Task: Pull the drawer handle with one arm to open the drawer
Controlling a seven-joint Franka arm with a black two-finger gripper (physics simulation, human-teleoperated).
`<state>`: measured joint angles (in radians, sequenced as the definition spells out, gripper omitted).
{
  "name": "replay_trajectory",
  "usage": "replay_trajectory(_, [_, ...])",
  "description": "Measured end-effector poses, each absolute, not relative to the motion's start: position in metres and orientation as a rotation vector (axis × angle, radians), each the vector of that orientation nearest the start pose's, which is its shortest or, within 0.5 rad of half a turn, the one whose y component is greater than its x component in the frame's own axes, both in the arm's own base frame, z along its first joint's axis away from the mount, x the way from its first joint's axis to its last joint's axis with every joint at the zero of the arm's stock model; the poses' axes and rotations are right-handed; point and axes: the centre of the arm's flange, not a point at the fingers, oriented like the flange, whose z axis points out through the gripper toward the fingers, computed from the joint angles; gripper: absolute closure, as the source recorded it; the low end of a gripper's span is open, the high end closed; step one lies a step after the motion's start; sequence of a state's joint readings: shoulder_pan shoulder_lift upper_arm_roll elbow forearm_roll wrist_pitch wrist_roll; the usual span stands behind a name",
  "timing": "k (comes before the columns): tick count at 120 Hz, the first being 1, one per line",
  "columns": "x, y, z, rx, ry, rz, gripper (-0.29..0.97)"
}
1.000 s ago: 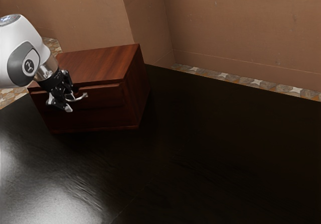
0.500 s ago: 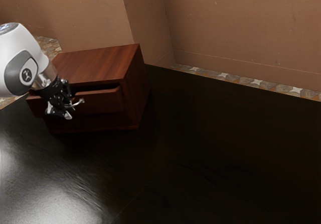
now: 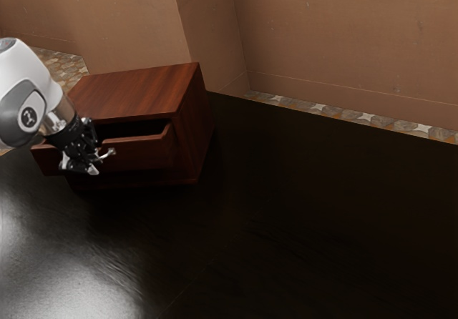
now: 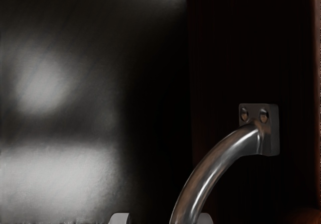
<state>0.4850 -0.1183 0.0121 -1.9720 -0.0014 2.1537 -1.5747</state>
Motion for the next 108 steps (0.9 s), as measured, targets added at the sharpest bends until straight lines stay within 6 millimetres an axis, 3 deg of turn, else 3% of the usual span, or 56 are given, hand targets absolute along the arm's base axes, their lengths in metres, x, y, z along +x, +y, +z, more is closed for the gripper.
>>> replay_trajectory(66, [0.462,0.245,0.556,1.512,2.532,0.397,0.6])
replay_trajectory(108, [0.45,0.238,0.555,1.522,2.532,0.397,0.52])
